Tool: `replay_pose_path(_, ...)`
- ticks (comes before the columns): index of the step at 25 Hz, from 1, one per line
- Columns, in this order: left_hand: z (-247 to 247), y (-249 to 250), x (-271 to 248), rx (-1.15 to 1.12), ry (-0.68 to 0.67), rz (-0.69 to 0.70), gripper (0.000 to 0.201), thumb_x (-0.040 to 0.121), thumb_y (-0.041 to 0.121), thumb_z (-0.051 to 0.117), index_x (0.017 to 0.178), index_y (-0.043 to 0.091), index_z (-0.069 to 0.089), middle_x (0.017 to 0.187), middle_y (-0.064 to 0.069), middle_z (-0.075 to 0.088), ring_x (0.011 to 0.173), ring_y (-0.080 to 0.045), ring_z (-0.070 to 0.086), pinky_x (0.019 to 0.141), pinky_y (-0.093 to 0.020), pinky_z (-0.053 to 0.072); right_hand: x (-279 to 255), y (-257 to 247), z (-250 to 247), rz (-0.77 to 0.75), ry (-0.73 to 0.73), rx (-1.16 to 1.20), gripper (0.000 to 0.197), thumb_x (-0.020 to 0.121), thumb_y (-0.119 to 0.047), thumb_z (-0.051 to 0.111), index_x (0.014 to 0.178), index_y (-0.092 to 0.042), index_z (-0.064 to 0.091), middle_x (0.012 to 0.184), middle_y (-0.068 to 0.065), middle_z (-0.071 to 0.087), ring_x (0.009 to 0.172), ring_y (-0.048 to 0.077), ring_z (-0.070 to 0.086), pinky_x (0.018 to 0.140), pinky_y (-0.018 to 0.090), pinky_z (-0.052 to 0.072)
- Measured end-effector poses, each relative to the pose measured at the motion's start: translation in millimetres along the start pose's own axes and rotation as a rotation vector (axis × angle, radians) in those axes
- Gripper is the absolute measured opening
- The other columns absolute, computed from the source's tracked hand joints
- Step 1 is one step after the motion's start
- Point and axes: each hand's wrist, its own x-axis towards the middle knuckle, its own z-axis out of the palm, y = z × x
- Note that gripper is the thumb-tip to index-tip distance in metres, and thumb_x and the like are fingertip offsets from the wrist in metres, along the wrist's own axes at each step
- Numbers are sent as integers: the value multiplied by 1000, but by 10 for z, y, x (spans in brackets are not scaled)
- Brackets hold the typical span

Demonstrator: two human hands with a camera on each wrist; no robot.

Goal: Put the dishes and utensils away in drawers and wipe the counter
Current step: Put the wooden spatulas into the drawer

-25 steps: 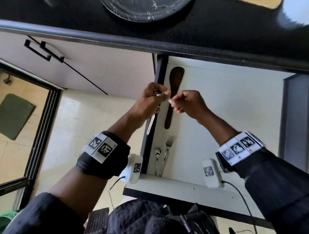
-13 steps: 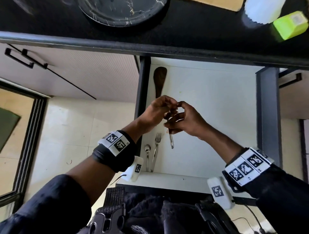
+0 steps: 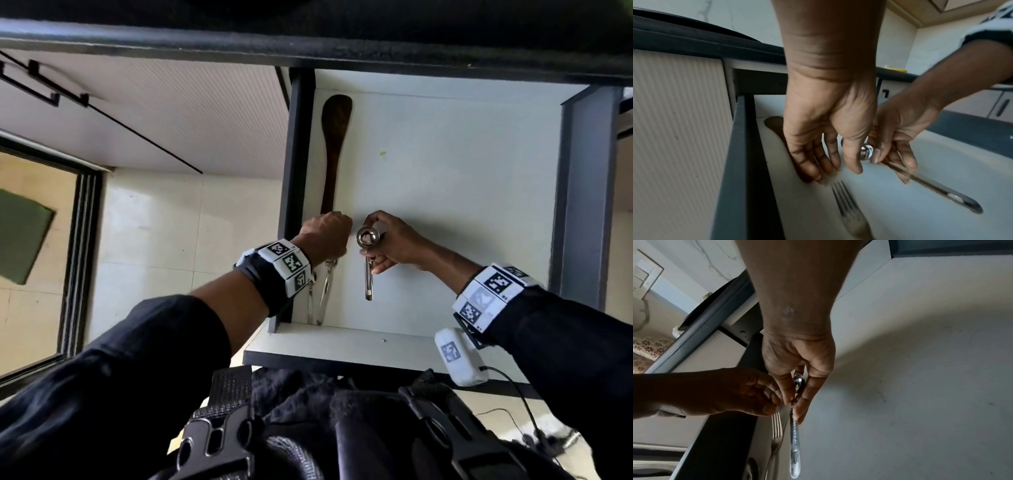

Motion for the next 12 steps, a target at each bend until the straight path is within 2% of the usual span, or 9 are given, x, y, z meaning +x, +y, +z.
replay_pose_path(2,31,-6,29,-1,-33,-44,27,90,16,64,117,17,62,118,-3,64,104,-24,64,84,-40,56,23,26,62,11,-5,-49,28,88,-9,70,103,-16,47,81,24,67,60,38,68,61,50,61)
replay_pose_path(4,23,-15,37,-3,-30,-64,21,92,12,59,112,17,64,113,-5,65,98,-27,66,80,-41,57,40,40,148,41,-33,-101,18,95,-17,63,96,-15,44,83,28,68,60,39,69,52,40,59)
replay_pose_path(6,-4,-16,44,9,-4,-66,23,92,7,52,110,15,65,112,-6,65,97,-29,66,81,-42,57,53,61,211,51,-35,-181,18,94,-20,61,90,-16,45,80,24,69,56,34,69,46,31,52)
replay_pose_path(10,-18,-67,51,-22,19,-85,26,91,1,50,111,11,64,113,-7,64,96,-29,67,81,-43,58,65,89,252,-17,11,-372,17,86,-22,68,86,-14,53,67,10,65,45,17,62,40,23,45)
replay_pose_path(12,-8,-107,77,-50,38,-103,24,92,1,52,110,9,65,109,-7,65,94,-28,68,79,-42,59,88,81,251,-43,34,-390,18,85,-21,71,85,-12,56,65,9,64,42,13,59,40,22,45)
